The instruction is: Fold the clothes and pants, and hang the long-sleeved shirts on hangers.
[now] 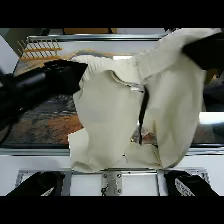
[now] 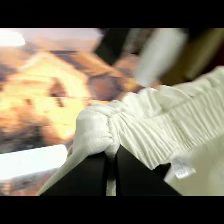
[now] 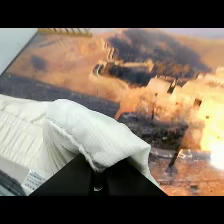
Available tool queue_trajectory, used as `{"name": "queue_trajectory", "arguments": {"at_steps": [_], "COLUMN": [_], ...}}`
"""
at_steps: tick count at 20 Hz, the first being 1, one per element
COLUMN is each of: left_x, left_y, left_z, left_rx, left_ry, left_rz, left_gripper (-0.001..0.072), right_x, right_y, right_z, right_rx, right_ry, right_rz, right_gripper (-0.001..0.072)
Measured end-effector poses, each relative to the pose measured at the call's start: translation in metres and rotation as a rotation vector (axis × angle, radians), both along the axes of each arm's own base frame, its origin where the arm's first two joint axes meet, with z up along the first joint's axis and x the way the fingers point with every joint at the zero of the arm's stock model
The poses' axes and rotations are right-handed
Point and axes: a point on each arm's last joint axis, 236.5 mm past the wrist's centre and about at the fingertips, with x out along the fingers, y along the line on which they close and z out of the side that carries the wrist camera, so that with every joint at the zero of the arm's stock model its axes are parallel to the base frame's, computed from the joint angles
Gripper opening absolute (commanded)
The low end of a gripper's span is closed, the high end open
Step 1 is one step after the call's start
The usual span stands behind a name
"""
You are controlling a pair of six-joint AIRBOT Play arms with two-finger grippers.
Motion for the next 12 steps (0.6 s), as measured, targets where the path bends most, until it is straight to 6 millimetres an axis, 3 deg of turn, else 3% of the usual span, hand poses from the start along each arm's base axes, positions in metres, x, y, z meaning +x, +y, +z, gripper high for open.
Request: {"name": "queue_trajectory", "arguments": {"at_steps": [1, 2, 4, 5, 6, 8, 10, 12], "left_x": [0.025, 0.055, 0.119, 0.151, 0.183, 0.235, 0.263, 0.269], "left_y": [0.012, 0.024, 0.052, 0.069, 0.089, 0.132, 0.173, 0.202], "left_z": [-0.011, -0.019, -0.022, -0.022, -0.024, -0.039, -0.068, -0.11], "left_rx": [-0.003, -0.018, -0.087, -0.129, -0.177, -0.241, -0.233, -0.144], "left_ry": [0.008, 0.0, -0.037, -0.055, -0.055, -0.009, 0.089, 0.216], "left_rz": [0.065, 0.13, 0.245, 0.3, 0.355, 0.45, 0.515, 0.528], "left_gripper": [0.0017, 0.0022, 0.0598, 0.0653, 0.0653, 0.0653, 0.0653, 0.0653], "right_x": [0.026, 0.059, 0.132, 0.169, 0.198, 0.24, 0.258, 0.259], "right_y": [0.006, 0.01, 0.013, 0.01, 0.005, -0.009, -0.024, -0.035], "right_z": [-0.017, -0.032, -0.043, -0.047, -0.049, -0.061, -0.07, -0.081], "right_rx": [0.014, 0.043, 0.153, 0.222, 0.281, 0.353, 0.363, 0.327], "right_ry": [0.035, 0.048, -0.007, -0.047, -0.078, -0.112, -0.124, -0.102], "right_rz": [-0.005, -0.031, -0.126, -0.184, -0.234, -0.314, -0.349, -0.343], "right_gripper": [0.0015, 0.0072, 0.0718, 0.072, 0.072, 0.072, 0.072, 0.0718]}}
